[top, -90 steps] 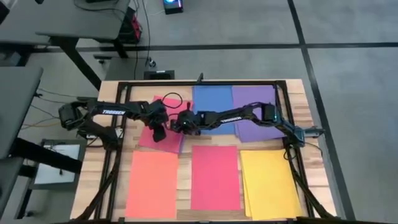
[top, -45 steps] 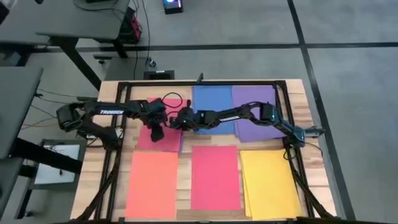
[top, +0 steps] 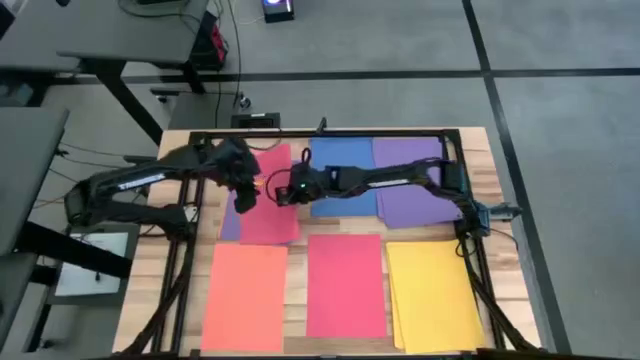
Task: Organize paper
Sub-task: Stack the pink paper on the bottom center pink papers
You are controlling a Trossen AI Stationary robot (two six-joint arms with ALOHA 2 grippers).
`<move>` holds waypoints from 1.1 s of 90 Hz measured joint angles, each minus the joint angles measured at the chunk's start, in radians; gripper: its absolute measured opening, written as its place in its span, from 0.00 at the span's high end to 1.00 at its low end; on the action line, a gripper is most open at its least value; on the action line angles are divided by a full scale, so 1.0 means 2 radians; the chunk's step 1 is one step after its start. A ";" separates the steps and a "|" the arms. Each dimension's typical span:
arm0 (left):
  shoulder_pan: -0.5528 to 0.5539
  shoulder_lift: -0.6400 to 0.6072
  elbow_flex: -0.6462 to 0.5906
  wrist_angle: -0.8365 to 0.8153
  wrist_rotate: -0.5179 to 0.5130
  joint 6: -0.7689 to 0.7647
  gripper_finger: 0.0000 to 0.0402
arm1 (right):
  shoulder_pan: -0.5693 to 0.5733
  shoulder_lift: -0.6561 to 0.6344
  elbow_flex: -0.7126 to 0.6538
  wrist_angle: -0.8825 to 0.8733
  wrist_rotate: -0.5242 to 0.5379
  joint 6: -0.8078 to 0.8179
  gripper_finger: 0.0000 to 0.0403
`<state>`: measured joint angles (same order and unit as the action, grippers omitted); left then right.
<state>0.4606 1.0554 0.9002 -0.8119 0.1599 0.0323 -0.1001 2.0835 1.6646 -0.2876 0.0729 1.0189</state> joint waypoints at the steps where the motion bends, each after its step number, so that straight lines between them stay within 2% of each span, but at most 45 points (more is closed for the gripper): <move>1: 0.000 -0.003 0.002 -0.004 0.000 -0.003 0.71 | 0.002 -0.007 0.000 -0.007 0.000 -0.004 1.00; 14: 0.000 -0.044 0.020 -0.038 0.000 -0.041 0.71 | 0.036 -0.101 0.000 -0.092 0.003 -0.028 1.00; 25: -0.001 -0.076 0.021 -0.062 0.000 -0.076 0.71 | 0.082 -0.162 0.001 -0.187 0.038 0.010 1.00; 37: -0.001 -0.098 0.021 -0.095 0.000 -0.111 0.71 | 0.148 -0.194 0.000 -0.304 0.094 0.103 1.00; 51: -0.001 -0.104 0.021 -0.115 0.000 -0.157 0.71 | 0.243 -0.191 0.000 -0.367 0.158 0.269 1.00; 63: -0.001 -0.102 0.021 -0.115 0.001 -0.185 0.71 | 0.307 -0.164 -0.001 -0.360 0.219 0.404 1.00; 71: -0.003 -0.101 0.020 -0.115 0.000 -0.193 0.71 | 0.337 -0.156 -0.001 -0.321 0.258 0.480 1.00; 82: -0.007 -0.102 0.019 -0.114 0.001 -0.189 0.71 | 0.364 -0.156 0.000 -0.252 0.324 0.487 1.00; 99: -0.007 -0.101 -0.008 -0.110 0.001 -0.189 0.71 | 0.373 -0.133 -0.014 -0.258 0.333 0.472 1.00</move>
<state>0.4461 0.8526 0.8839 -1.0313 0.1612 -0.3450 0.6454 1.8180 1.6357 -0.8031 0.7398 1.9630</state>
